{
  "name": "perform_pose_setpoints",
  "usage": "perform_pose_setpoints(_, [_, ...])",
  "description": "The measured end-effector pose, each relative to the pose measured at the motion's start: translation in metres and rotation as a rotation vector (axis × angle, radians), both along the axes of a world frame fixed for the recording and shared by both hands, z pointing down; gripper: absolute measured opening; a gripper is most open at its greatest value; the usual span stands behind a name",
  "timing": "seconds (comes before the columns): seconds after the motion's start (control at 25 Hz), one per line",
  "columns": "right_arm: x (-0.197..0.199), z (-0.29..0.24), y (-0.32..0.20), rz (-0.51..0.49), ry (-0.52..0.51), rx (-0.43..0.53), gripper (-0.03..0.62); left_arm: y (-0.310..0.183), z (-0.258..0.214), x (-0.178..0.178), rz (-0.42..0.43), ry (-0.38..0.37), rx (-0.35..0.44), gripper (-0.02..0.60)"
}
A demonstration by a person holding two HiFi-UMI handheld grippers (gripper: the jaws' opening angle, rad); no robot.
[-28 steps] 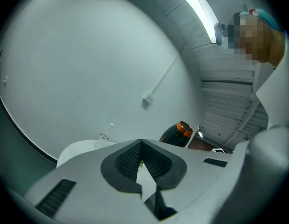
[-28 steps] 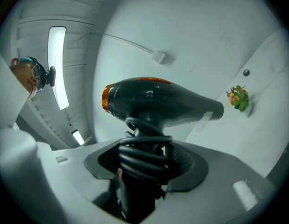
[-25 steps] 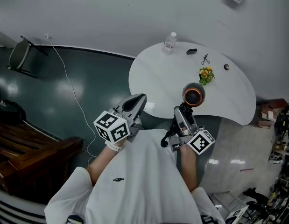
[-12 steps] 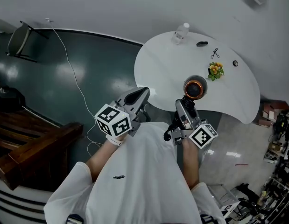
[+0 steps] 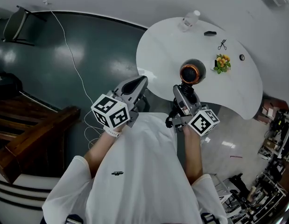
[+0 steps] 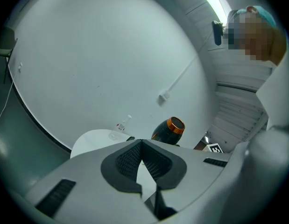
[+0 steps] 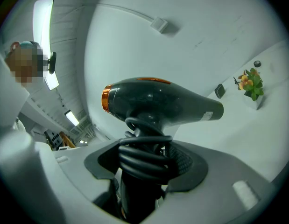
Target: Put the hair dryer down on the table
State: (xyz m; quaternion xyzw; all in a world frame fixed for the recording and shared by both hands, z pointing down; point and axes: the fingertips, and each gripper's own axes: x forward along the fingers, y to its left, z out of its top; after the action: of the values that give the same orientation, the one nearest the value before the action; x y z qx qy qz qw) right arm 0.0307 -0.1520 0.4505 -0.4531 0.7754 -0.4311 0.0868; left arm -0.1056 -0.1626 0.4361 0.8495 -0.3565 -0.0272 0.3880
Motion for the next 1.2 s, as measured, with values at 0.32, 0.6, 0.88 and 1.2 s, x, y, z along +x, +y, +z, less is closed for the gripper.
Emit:
perform_pose_setpoints(0.32, [-0.012,0.036,-0.025,-0.077,0.143,-0.020,0.284,-0.005,0.010,-0.001,-0.026,0.006,-0.031,0.002])
perform_pose_setpoints(0.6, [-0.011,0.083,-0.049,-0.105,0.281,-0.055,0.284,-0.011,0.014,-0.005,-0.032,-0.008,-0.038,0.002])
perform_pose_setpoints(0.88, [-0.016,0.124,-0.070,-0.149,0.361,-0.095,0.284,-0.018,0.016,-0.008,-0.044,-0.008,-0.050,0.002])
perform_pose_setpoints(1.2, [-0.031,0.170,-0.089,-0.209,0.413,-0.154,0.284,-0.028,0.017,-0.011,-0.047,-0.018,-0.054,0.002])
